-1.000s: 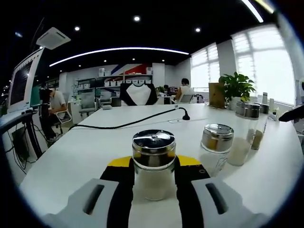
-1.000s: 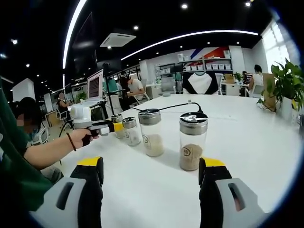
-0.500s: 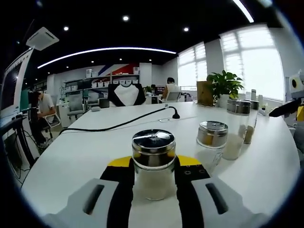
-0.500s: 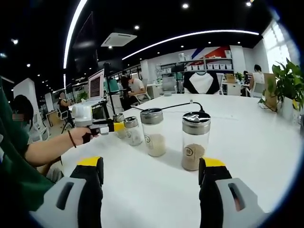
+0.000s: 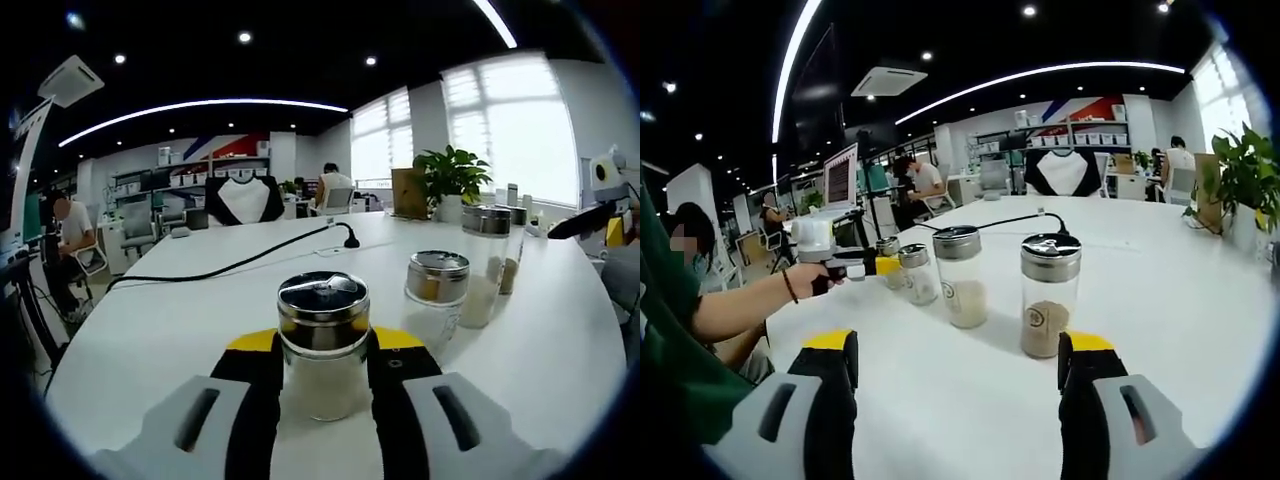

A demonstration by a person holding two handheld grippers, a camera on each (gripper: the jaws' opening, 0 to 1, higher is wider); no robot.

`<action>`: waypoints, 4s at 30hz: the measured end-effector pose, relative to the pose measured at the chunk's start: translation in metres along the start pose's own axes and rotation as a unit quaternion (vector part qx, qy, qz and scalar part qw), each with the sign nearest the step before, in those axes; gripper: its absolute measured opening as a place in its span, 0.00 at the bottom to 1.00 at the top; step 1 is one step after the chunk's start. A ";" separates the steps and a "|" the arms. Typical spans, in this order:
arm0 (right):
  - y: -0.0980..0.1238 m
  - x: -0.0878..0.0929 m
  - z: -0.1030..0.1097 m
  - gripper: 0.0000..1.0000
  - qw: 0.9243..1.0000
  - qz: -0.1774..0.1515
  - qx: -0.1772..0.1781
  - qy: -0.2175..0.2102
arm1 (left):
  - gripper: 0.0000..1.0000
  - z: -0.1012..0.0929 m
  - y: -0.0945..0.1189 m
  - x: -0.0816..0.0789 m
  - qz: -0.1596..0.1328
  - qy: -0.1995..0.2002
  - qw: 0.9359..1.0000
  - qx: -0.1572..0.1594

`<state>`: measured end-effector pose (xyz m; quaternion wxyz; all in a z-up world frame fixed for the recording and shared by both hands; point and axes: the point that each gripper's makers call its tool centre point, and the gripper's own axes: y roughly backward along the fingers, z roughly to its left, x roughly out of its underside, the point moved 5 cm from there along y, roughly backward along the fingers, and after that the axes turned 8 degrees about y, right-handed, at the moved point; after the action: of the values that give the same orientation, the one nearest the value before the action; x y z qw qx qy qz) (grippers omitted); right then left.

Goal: Rotate the seasoning bottle until the label or dispensing opening points toward the visible target arrow and the bottle remains upright within the marked orientation range

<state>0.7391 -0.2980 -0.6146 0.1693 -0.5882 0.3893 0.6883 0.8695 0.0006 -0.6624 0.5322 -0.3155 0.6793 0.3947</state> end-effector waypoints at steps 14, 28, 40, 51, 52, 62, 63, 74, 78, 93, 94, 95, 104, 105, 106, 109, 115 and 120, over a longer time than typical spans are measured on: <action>-0.001 -0.001 0.000 0.83 1.000 0.004 0.000 0.003 | 0.34 0.002 -0.002 -0.001 0.020 -0.011 0.998 0.056; -0.001 0.000 0.000 0.83 1.000 0.009 -0.001 0.002 | 0.34 0.004 -0.003 -0.001 0.029 -0.026 0.993 0.111; -0.001 0.000 0.000 0.83 1.000 0.011 0.000 0.002 | 0.34 0.004 -0.004 -0.001 0.046 -0.048 0.985 0.156; -0.001 0.001 0.001 0.83 1.000 0.010 -0.002 0.004 | 0.35 0.002 -0.005 -0.001 0.054 -0.067 0.976 0.200; -0.001 0.001 0.001 0.83 1.000 0.011 -0.002 0.004 | 0.35 0.002 -0.006 -0.002 0.055 -0.068 0.975 0.205; 0.000 0.001 0.000 0.83 1.000 0.010 0.001 0.003 | 0.34 0.001 -0.007 -0.002 0.062 -0.072 0.965 0.244; 0.000 0.001 0.000 0.83 1.000 0.010 0.001 0.004 | 0.34 0.001 -0.007 -0.002 0.063 -0.072 0.964 0.247; 0.002 0.000 -0.002 0.83 1.000 0.011 0.004 0.004 | 0.34 0.000 -0.006 -0.003 0.068 -0.076 0.954 0.282; 0.002 -0.001 -0.002 0.83 1.000 0.010 0.004 0.004 | 0.34 0.000 -0.006 -0.003 0.071 -0.078 0.951 0.291; 0.000 0.000 -0.002 0.83 1.000 0.014 0.002 0.004 | 0.35 0.002 -0.006 -0.004 0.075 -0.074 0.952 0.288; 0.000 0.000 -0.002 0.83 1.000 0.014 0.002 0.004 | 0.35 0.001 -0.006 -0.004 0.072 -0.078 0.952 0.287; 0.000 0.000 -0.002 0.83 1.000 0.014 0.001 0.005 | 0.36 0.001 -0.005 -0.004 0.071 -0.084 0.951 0.288; -0.001 0.000 -0.001 0.83 1.000 0.015 -0.001 0.005 | 0.57 0.007 0.001 -0.005 0.059 -0.054 0.966 0.245; -0.001 0.000 -0.001 0.83 1.000 0.015 -0.001 0.006 | 0.58 0.009 0.002 -0.005 0.055 -0.052 0.970 0.230; 0.000 0.000 -0.002 0.83 1.000 0.015 0.000 0.006 | 0.60 0.013 0.002 -0.005 0.055 -0.051 0.972 0.222; 0.001 0.000 -0.002 0.83 1.000 0.014 0.001 0.006 | 0.68 0.020 0.003 -0.002 0.049 -0.052 0.978 0.197; 0.001 0.000 -0.001 0.83 1.000 0.013 0.000 0.006 | 0.69 0.027 0.006 0.001 0.028 -0.032 0.987 0.153; 0.002 0.000 -0.001 0.83 1.000 0.013 0.002 0.007 | 0.69 0.022 0.011 -0.001 0.012 -0.033 0.992 0.119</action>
<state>0.7387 -0.3002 -0.6135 0.1590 -0.5874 0.3996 0.6856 0.8713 0.0252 -0.6617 0.5831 -0.2283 0.7073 0.3279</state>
